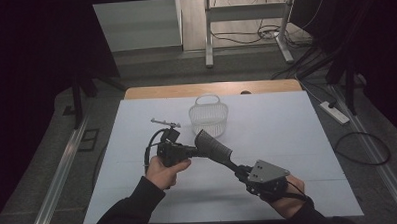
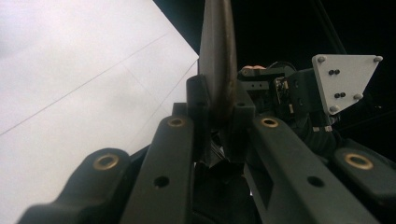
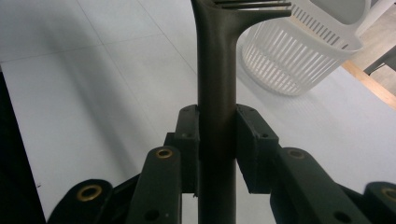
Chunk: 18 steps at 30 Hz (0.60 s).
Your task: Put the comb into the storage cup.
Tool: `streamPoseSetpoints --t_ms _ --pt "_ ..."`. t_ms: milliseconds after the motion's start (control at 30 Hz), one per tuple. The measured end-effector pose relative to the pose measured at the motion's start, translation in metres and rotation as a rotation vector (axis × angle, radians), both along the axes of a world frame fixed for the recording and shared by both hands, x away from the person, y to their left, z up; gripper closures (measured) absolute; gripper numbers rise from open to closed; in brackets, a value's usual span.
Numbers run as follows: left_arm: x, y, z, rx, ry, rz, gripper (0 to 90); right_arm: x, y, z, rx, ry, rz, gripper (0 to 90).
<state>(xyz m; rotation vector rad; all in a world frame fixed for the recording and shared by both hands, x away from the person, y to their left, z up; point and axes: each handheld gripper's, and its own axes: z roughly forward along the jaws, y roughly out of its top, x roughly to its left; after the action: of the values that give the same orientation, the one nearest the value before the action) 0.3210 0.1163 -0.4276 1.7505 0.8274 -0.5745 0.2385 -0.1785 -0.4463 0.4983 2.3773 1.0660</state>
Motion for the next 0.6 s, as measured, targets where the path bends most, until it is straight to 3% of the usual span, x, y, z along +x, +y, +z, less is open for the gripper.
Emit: streamPoseSetpoints --t_ms 300,600 --pt "-0.001 0.0 0.006 0.031 -0.052 0.009 83.2 0.001 -0.001 0.002 0.014 0.022 0.001 57.8" --pt "-0.001 0.004 0.011 0.055 -0.083 0.025 83.1 0.007 -0.006 0.004 0.028 0.075 -0.036 39.5"
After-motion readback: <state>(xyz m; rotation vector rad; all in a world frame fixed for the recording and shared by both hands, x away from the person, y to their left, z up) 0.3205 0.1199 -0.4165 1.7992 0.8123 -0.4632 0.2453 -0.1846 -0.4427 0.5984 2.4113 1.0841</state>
